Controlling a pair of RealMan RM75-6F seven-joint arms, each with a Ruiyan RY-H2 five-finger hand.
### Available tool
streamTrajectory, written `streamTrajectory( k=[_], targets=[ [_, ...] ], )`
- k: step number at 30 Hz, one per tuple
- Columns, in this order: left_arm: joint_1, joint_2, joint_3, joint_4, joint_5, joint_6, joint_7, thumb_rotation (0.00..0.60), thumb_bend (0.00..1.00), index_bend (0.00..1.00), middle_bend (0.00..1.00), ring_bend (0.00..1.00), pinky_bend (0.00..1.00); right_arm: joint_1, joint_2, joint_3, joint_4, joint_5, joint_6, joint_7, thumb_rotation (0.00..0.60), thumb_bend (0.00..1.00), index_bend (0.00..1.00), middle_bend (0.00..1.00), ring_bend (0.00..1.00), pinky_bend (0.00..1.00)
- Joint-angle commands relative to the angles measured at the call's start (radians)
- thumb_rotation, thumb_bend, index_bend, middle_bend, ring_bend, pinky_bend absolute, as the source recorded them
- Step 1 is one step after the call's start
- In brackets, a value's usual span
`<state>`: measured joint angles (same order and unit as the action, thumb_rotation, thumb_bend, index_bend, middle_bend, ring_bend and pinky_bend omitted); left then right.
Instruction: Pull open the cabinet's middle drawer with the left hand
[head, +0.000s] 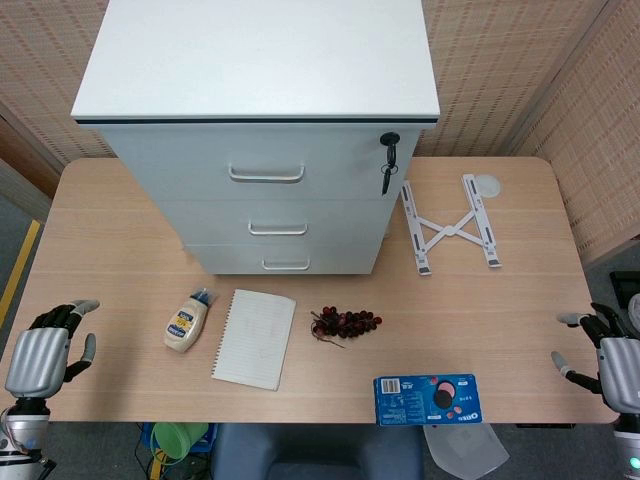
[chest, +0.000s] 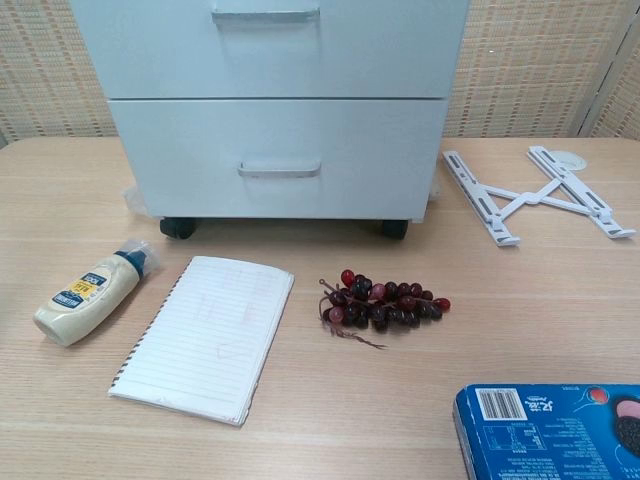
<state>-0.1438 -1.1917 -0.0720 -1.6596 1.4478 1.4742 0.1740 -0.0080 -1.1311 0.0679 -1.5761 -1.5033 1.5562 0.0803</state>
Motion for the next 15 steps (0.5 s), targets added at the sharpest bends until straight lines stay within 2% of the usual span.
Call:
streamTrajectory(
  k=[1,15],
  targets=[
    [0.001,-0.002,0.001,0.004,0.002,0.000,-0.005,0.600,0.52,0.25,0.27,0.25,0.31,0.001,0.000,0.001,-0.002,0.000,-0.001,-0.002,0.600,0.20,0.33,0.39,0.33,0.44],
    [-0.011,0.003,0.009,0.006,0.047,-0.005,-0.037,0.600,0.52,0.25,0.27,0.26,0.31,-0.006,0.001,0.000,0.006,-0.003,0.012,0.009,0.600,0.20,0.33,0.39,0.33,0.44]
  ],
)
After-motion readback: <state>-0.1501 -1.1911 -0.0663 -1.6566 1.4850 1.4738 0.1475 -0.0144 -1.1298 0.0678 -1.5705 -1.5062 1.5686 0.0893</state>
